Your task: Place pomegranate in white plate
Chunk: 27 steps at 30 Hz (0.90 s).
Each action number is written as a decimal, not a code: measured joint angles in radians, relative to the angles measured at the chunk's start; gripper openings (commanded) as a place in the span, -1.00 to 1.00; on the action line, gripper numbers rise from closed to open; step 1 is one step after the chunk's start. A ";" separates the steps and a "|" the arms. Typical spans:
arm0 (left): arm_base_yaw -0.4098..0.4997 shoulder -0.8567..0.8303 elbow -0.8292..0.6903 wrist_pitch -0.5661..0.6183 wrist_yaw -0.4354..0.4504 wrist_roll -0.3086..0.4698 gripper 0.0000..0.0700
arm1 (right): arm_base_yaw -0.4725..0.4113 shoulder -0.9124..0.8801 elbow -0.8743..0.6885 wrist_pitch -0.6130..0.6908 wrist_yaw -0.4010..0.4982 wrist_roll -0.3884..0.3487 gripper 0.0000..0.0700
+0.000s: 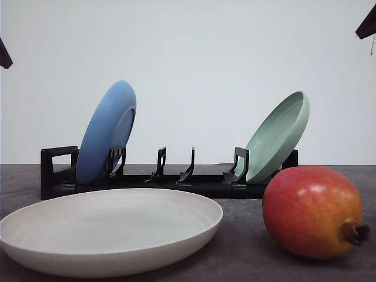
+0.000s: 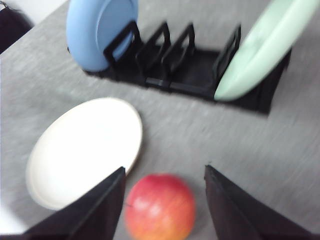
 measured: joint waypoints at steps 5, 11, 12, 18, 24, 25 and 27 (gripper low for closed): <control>0.003 0.000 0.000 0.002 0.000 0.002 0.03 | 0.074 0.104 0.087 -0.109 0.079 0.040 -0.09; 0.003 0.000 0.000 0.006 0.000 0.007 0.01 | 0.198 0.282 0.174 -0.167 0.221 0.064 -0.08; 0.003 0.000 0.000 0.006 0.000 0.008 0.01 | 0.217 0.310 0.183 -0.170 0.232 0.071 -0.08; 0.003 0.000 0.000 0.006 0.000 0.008 0.01 | 0.334 0.478 0.219 -0.175 0.297 0.123 0.28; 0.003 0.000 0.000 0.006 0.000 0.008 0.01 | 0.397 0.606 0.220 -0.166 0.330 0.170 0.67; 0.003 0.000 0.000 0.006 0.000 0.008 0.01 | 0.398 0.622 0.220 -0.162 0.330 0.173 0.73; 0.003 0.000 0.000 0.006 0.000 0.008 0.01 | 0.400 0.653 0.220 -0.151 0.331 0.181 0.82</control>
